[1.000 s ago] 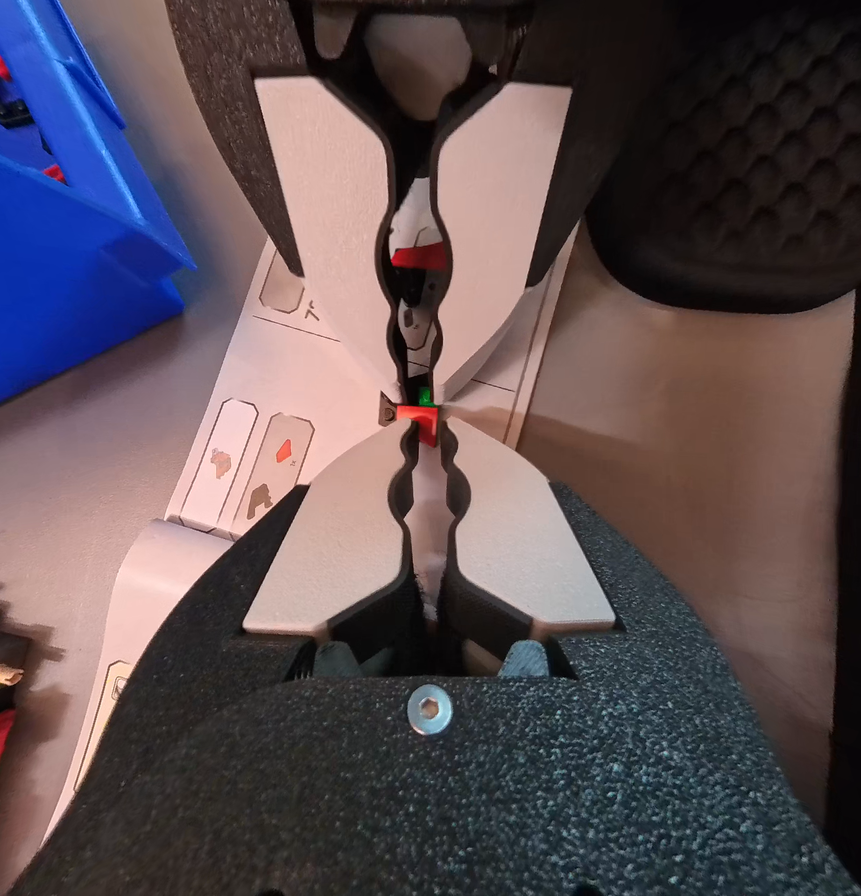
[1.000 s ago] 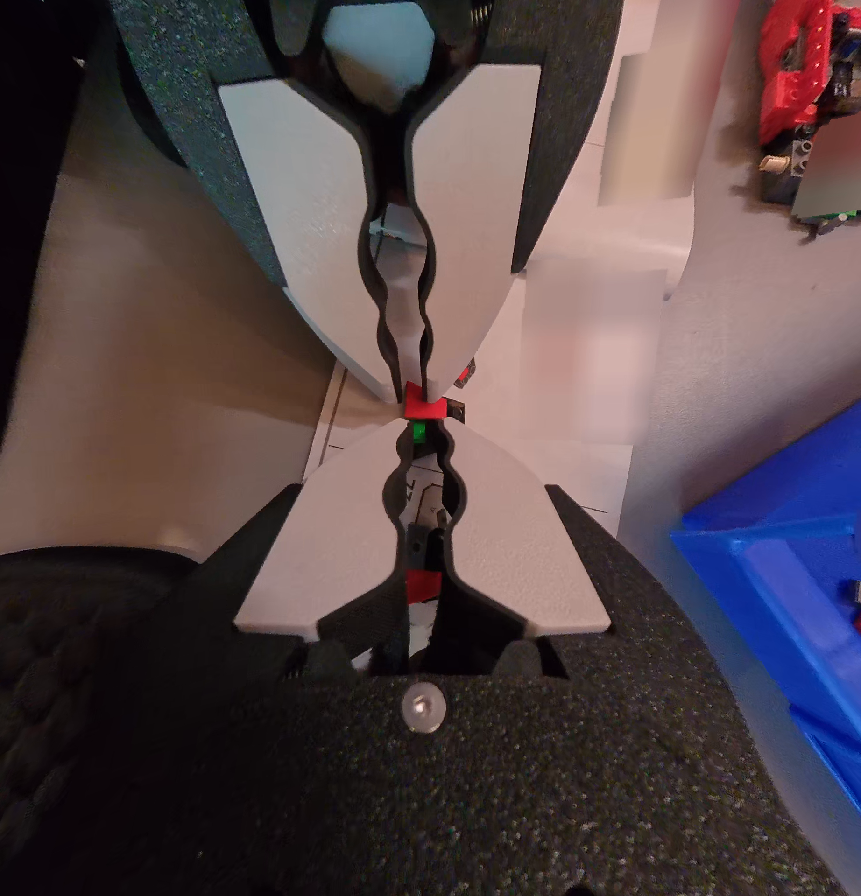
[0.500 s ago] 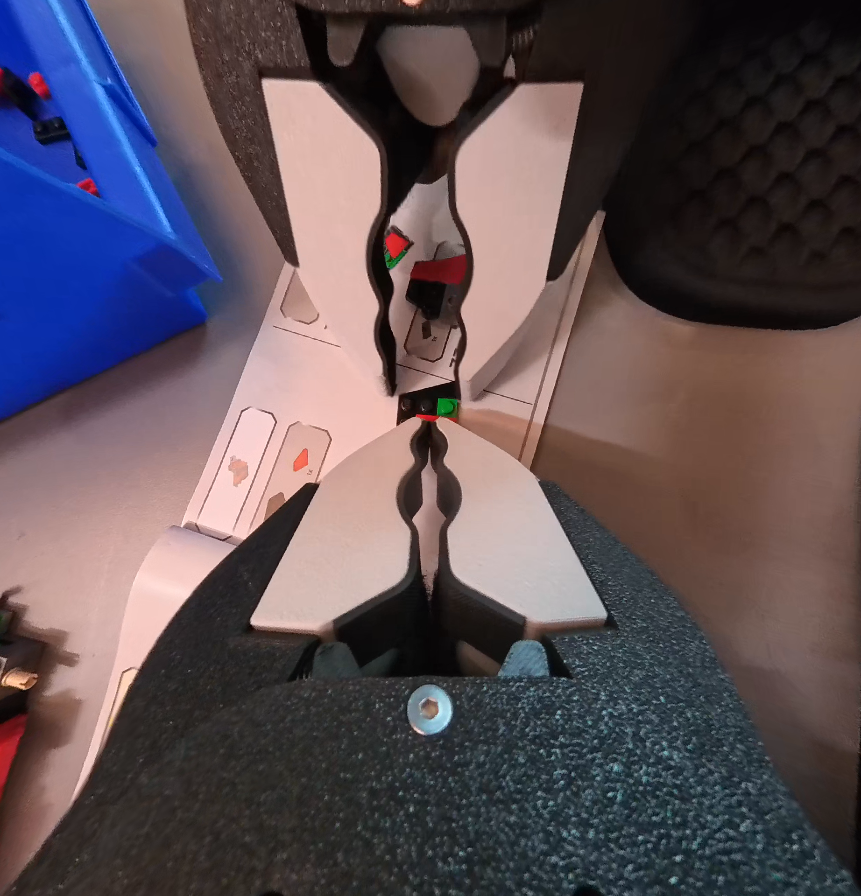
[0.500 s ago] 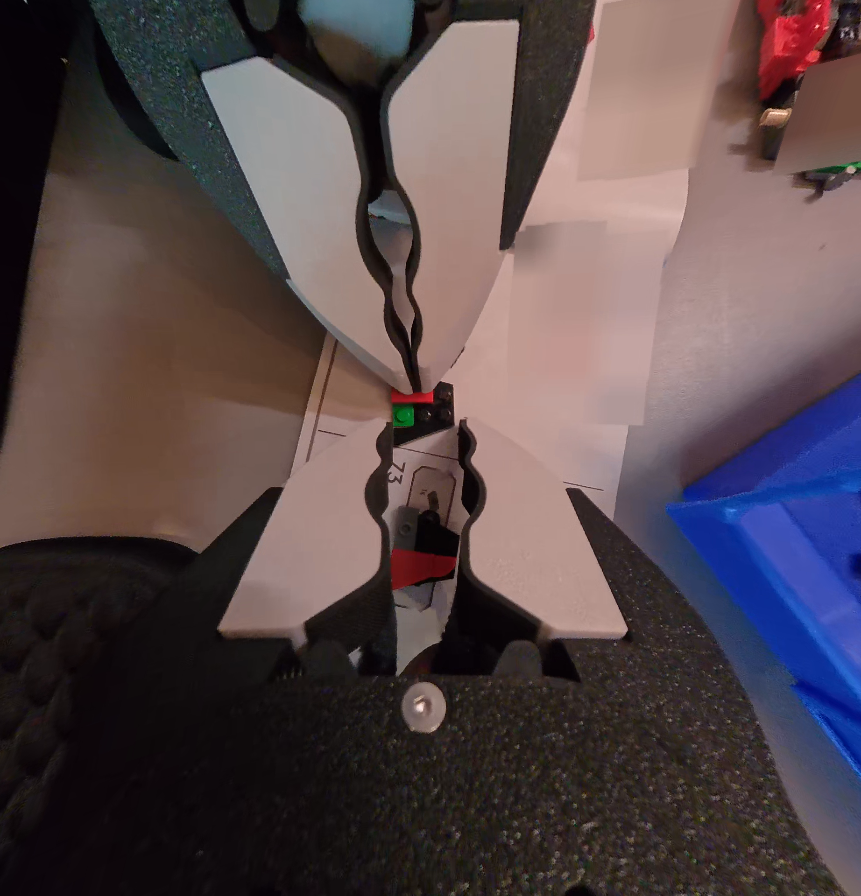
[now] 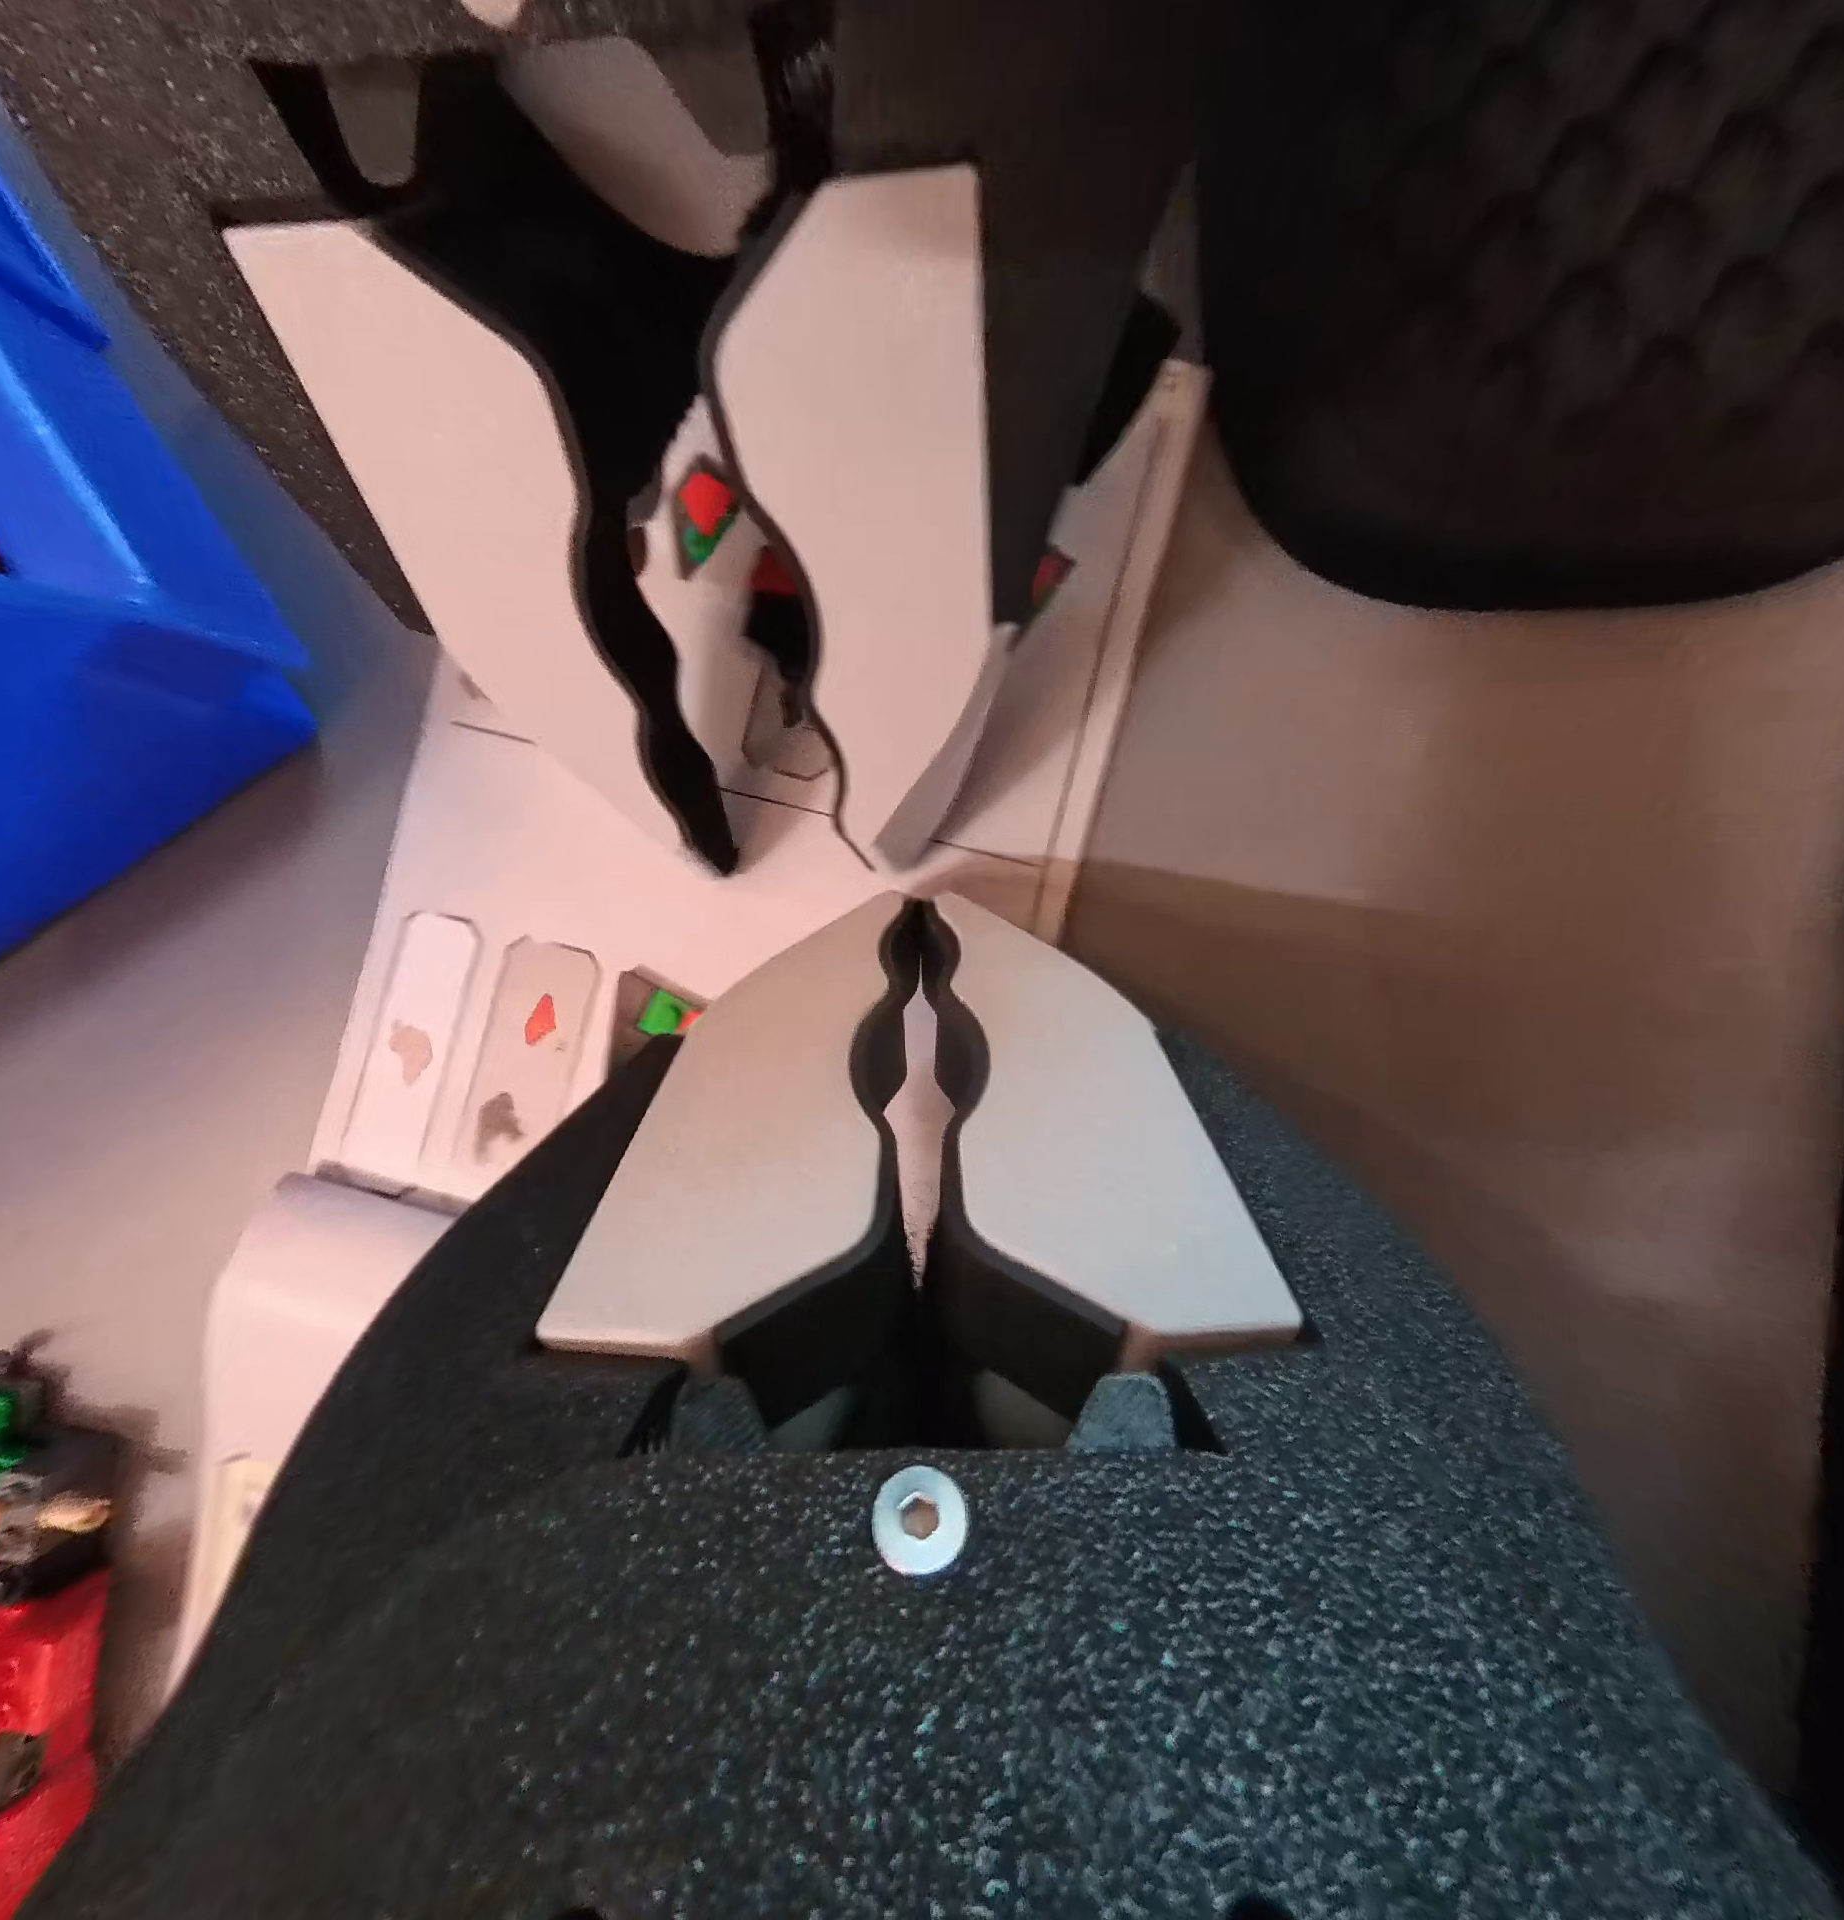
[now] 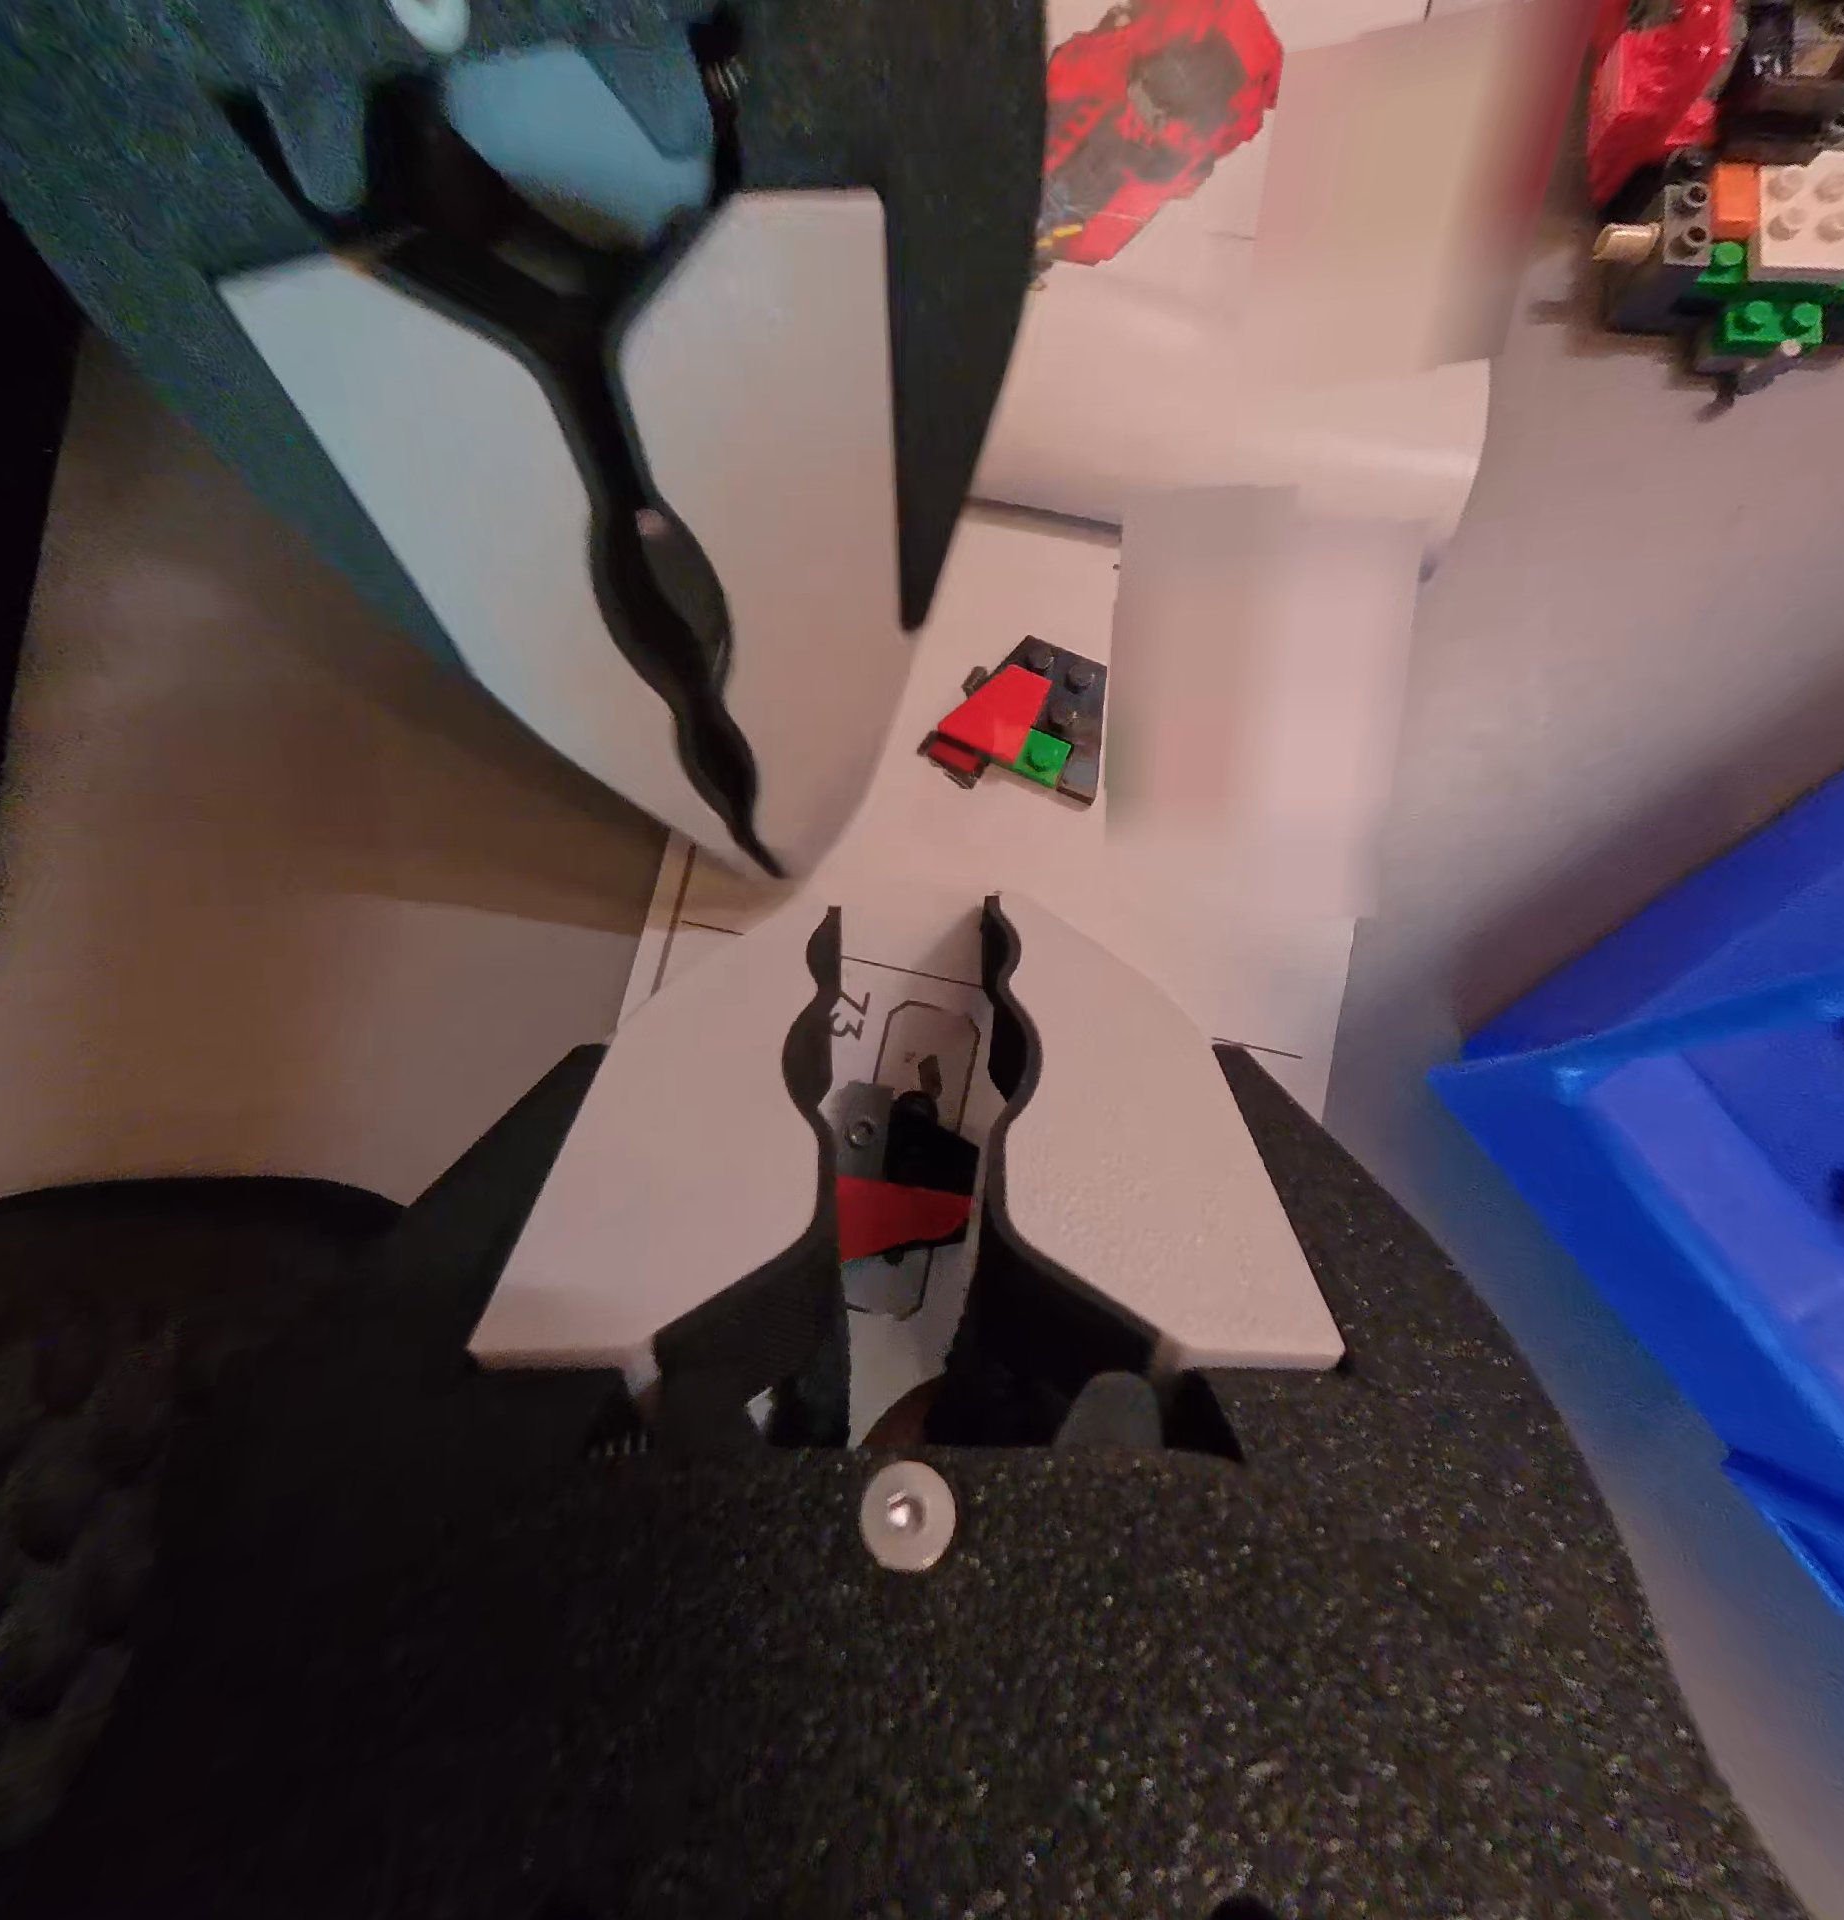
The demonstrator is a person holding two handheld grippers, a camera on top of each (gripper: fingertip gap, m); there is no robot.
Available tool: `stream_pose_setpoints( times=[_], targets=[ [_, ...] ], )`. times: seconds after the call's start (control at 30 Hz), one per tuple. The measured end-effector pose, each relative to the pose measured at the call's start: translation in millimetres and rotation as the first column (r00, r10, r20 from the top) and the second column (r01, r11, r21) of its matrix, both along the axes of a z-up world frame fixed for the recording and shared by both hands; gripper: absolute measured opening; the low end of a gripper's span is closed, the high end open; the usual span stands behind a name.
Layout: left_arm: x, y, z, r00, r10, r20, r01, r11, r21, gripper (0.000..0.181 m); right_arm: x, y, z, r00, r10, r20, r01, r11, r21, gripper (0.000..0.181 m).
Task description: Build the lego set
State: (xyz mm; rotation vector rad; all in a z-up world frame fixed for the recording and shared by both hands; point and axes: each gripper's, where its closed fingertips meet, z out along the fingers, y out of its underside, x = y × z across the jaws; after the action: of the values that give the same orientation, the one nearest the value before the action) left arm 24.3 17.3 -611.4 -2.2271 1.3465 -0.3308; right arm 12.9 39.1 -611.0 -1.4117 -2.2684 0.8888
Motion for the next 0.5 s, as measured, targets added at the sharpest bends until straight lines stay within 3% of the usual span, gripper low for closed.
stream_pose_setpoints(
  times=[0.1,0.2,0.37,0.5],
  targets=[
    [-7.5,-2.5,34.1,0.977,0.091,0.191,-0.096,0.995,0.019,0.0,2.6,0.2,0.9,1.0,0.006,0.011,-0.006,1.0,-0.008,0.026],
    [-44.5,4.3,52.3,0.946,0.254,0.201,-0.27,0.961,0.054,0.0,1.6,2.2,7.3,1.0,-0.003,-0.016,0.003,1.0,-0.03,0.026],
    [-66.6,-0.6,33.6,0.919,0.376,0.115,-0.381,0.924,0.022,0.0,-10.0,4.8,19.6,0.999,0.006,-0.049,-0.003,0.999,0.05,0.024],
    [-67.1,0.2,16.1,0.912,0.408,0.053,-0.409,0.913,0.011,0.0,-25.5,-0.7,14.4,1.0,0.022,0.006,-0.023,0.995,0.093,0.038]
  ],
)
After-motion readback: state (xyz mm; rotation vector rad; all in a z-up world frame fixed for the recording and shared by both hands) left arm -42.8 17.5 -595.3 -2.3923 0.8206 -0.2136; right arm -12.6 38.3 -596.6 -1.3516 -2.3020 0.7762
